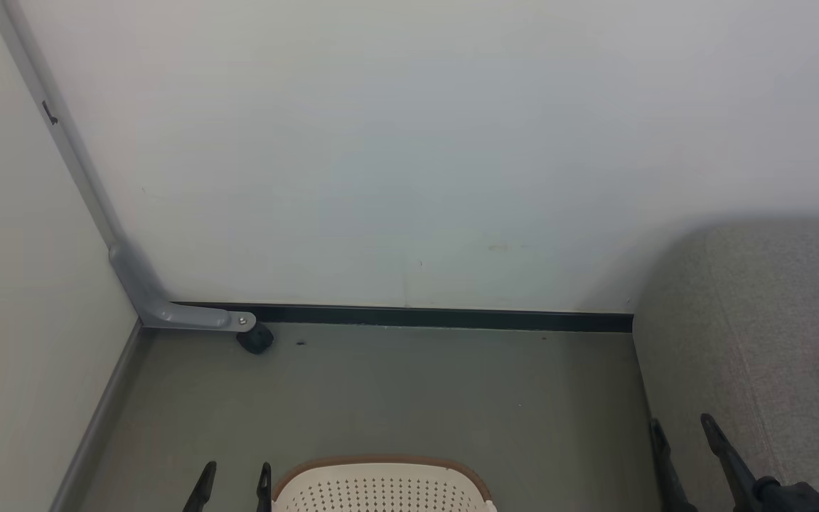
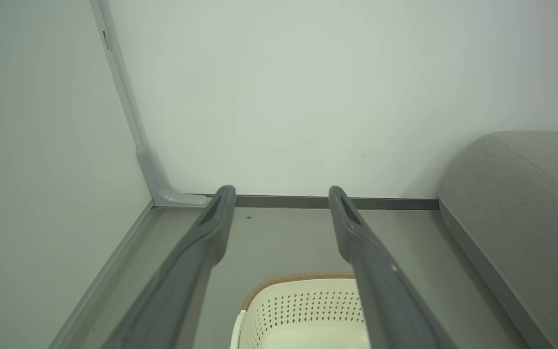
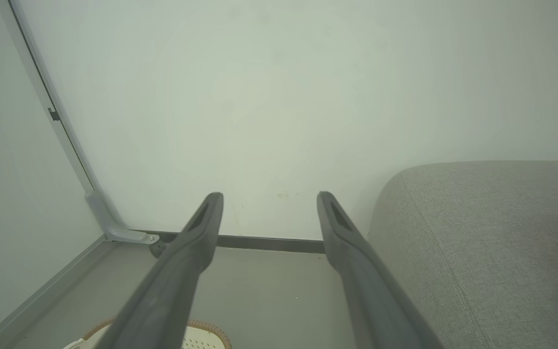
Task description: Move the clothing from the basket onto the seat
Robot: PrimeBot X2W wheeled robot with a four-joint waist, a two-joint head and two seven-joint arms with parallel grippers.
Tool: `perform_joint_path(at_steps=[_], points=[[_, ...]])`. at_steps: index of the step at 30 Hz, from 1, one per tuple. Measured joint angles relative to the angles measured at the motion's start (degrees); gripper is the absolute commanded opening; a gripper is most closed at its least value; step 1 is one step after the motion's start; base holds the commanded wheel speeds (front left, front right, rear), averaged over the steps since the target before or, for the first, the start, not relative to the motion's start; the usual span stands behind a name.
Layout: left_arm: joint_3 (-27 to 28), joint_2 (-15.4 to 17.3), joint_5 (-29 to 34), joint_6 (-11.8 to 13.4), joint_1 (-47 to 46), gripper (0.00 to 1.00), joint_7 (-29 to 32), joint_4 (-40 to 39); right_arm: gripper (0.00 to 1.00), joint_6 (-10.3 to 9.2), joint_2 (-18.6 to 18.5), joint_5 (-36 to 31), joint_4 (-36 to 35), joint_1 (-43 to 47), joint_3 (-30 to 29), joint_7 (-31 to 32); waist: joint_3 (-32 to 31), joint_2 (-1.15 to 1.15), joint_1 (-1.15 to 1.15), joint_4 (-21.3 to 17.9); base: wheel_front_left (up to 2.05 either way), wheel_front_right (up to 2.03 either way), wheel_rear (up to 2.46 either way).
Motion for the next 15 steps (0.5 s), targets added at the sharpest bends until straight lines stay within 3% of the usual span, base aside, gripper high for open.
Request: perform_joint_path(at_steps=[8,15], points=[[0.1,0.0,-2.8,-2.4,0.0,1.00,0.0,0.0,1.00,-0.07,0.1,-0.1,0.3,0.0,-0.2,0.0,-0.1,0.00,0.00,-0.3,0.00,0.00,0.00],[0.2,0.0,-5.6,-2.7,0.0,1.00,0.0,0.0,1.00,-0.07,0.2,-0.2,0.5,0.0,-0.4,0.0,-0.2,0.00,0.00,-0.4,0.00,0.00,0.00]])
